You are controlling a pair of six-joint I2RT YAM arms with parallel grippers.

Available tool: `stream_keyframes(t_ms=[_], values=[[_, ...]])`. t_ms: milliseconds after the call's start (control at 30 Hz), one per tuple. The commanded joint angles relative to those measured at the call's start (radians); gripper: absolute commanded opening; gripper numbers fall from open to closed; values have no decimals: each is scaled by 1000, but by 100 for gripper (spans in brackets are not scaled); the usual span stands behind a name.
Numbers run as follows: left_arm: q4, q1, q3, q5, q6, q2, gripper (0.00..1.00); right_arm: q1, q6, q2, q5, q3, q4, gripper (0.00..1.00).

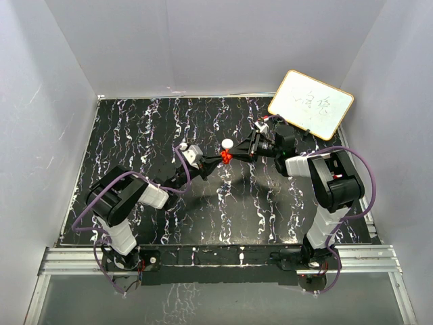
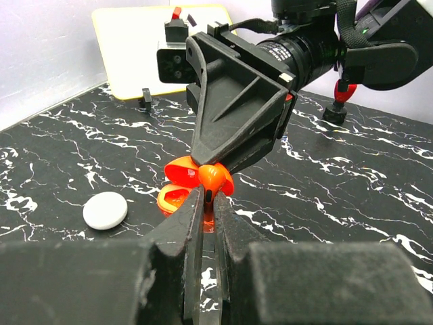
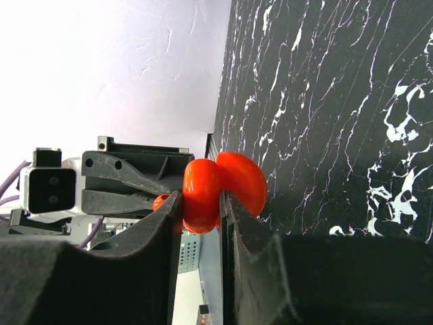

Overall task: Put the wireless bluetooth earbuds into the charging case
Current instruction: Place the earbud in the charging case.

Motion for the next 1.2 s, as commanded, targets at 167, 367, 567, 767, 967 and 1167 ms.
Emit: stream_keyframes(t_ms=[167,367,567,767,967,1167], values=[[154,6,13,11,-1,21,0,4,20,-42,-31,10,88,0],[173,6,15,0,8,25,0,3,21,-42,-34,3,93,0],[176,7,15,-6,18,6,0,4,17,-41,-31,-8,94,0],[147,8,6,-23,46,-36,0,3,23,-34,-27,-19,112,0],[158,13,8,-20,45,-38,0,3,32,-29,-25,-27,131,0],[182,14,14,-18,43,-14,0,2,84,-25,-10,-57,210,0]])
